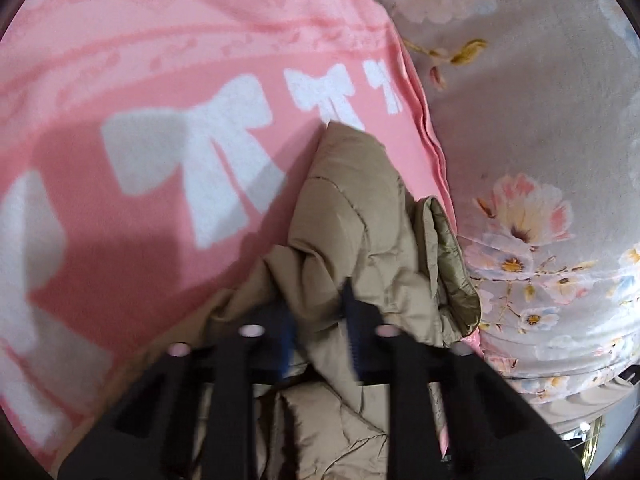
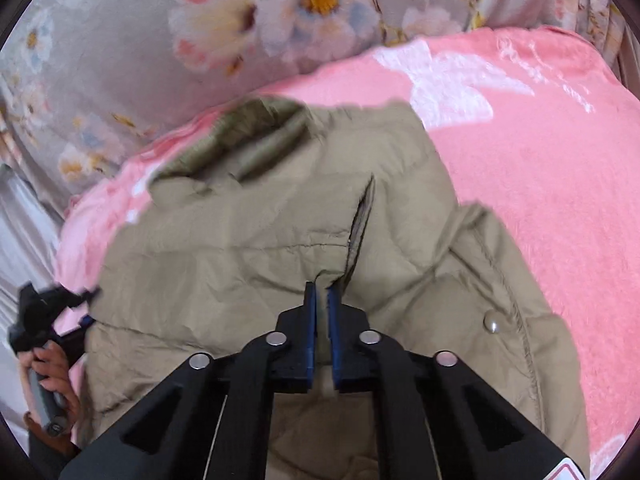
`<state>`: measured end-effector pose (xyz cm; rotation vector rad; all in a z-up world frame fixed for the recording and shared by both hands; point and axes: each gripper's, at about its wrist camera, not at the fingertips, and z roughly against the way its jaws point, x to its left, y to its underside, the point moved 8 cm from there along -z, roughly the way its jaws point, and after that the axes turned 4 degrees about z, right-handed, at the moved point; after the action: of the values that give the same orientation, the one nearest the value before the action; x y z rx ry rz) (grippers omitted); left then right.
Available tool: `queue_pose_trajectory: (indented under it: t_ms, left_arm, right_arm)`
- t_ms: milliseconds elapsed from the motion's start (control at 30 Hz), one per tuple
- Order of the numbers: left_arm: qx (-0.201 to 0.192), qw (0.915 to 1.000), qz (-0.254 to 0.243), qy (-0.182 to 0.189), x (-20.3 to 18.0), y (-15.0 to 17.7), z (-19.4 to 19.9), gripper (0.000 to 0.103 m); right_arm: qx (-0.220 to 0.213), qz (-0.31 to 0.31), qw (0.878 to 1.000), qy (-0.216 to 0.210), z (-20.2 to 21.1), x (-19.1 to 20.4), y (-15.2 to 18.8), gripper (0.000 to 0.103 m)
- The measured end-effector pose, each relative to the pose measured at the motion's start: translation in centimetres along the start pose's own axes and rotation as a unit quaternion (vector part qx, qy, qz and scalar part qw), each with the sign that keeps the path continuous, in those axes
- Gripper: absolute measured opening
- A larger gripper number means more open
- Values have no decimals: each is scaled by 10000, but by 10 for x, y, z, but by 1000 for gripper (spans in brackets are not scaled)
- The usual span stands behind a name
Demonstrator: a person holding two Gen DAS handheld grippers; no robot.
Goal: Fold large clothes
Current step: 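Fold the held sleeve across the jacket body with the left tool, release, then grasp the jacket hem with both tools side by side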
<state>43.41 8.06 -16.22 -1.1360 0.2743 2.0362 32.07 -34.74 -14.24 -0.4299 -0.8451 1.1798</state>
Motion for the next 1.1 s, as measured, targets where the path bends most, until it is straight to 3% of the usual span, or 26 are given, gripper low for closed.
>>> queue_pose_trajectory:
  t_ms: [67, 133, 267, 333, 500, 600, 700, 833, 867, 967, 1067, 1100]
  left_arm:
    - [-162, 9996, -192, 122, -8, -4, 13, 10]
    - [-385, 9978, -546, 11, -17, -4, 26, 10]
    - [-523, 9885, -1179, -784, -10, 9, 17, 9]
    - [-469, 9863, -1235, -984, 2, 13, 9, 9]
    - [-480, 9829, -1404, -1093, 14, 18, 1, 10]
    - [-571, 9756, -1681, -1292, 14, 22, -3, 10]
    - [-713, 9630, -2041, -1612, 8, 26, -3, 14]
    - [-1067, 9328, -2744, -2079, -15, 32, 35, 24]
    - [-1220, 9261, -2928, -2041, -27, 34, 50, 33]
    - [-1545, 9182, -3188, -1774, -63, 40, 76, 48]
    - [-1280, 9203, -3434, -1365, -105, 57, 62, 50]
    - [-1204, 9163, -3545, -1422, -111, 63, 50, 50]
  right_arm:
    - [-424, 95, 9988, -213, 30, 12, -15, 2]
    - [-671, 373, 9969, -148, 50, 21, -18, 2]
    - [-101, 1084, 9920, 636, 17, 15, 14, 2]
    - [214, 1026, 9923, 663, -2, 6, 32, 2]
    - [403, 979, 9922, 662, -16, -3, 39, 3]
    - [451, 955, 9924, 631, -24, -4, 43, 3]
    - [466, 938, 9926, 611, -22, -2, 44, 4]
    - [372, 791, 9940, 658, 10, -5, 39, 15]
    - [192, 817, 9939, 712, 27, -3, 34, 17]
    - [-206, 909, 9936, 640, 57, 13, 14, 18]
    - [-228, 1080, 9936, 244, 51, 44, 1, 17]
    - [-211, 1181, 9925, 228, 44, 52, 0, 17]
